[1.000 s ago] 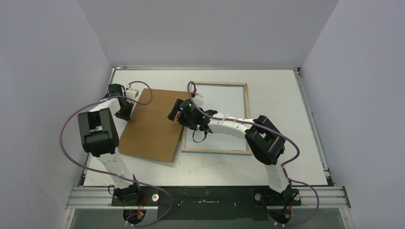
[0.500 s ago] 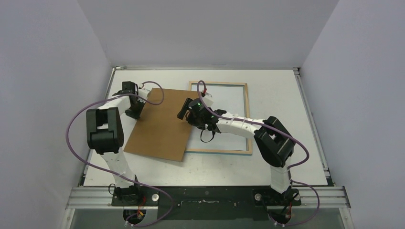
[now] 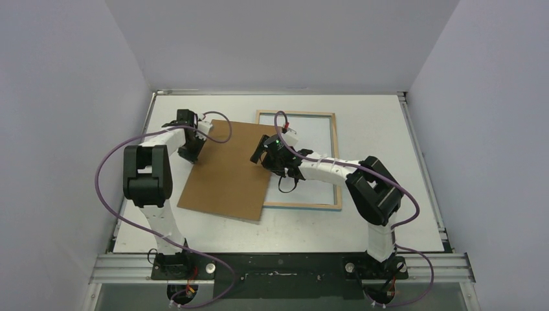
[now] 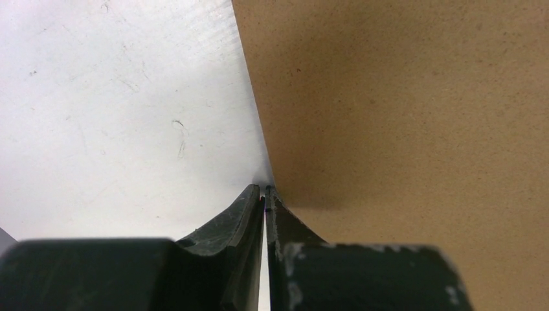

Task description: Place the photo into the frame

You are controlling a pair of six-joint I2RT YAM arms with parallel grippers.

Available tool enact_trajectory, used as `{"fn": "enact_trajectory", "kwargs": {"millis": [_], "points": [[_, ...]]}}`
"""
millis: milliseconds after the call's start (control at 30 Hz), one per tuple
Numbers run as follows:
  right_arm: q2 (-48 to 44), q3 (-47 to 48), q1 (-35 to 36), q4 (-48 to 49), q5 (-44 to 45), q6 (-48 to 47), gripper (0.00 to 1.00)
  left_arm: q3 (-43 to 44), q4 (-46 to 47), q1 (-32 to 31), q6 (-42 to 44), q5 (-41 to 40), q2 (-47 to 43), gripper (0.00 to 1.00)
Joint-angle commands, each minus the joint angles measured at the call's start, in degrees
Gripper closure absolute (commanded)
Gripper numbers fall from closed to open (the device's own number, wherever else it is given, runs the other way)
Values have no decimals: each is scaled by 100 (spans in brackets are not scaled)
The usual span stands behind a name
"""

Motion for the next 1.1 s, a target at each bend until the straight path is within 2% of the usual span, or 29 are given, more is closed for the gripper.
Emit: {"fn": "enact_trajectory", "kwargs": {"millis": [0,233,500,800,1067], "points": [[-293,219,74,386,-95,-158,8,126,-359,-184,-254,480,259,95],[-265,415,-3,-290,-43,-603,10,159,-344,-184,-289,371,327,96],[-558,181,-196,-307,-73,-894,10,139,-328,-175,-259,356,312,98],[-820,-555,-402,262,-506,-949,10,176,-346,-166,-268,379,332,99],[-678,-776,-466,948,-935,-766,9,188,-357,-149,-264,378,348,100]]}}
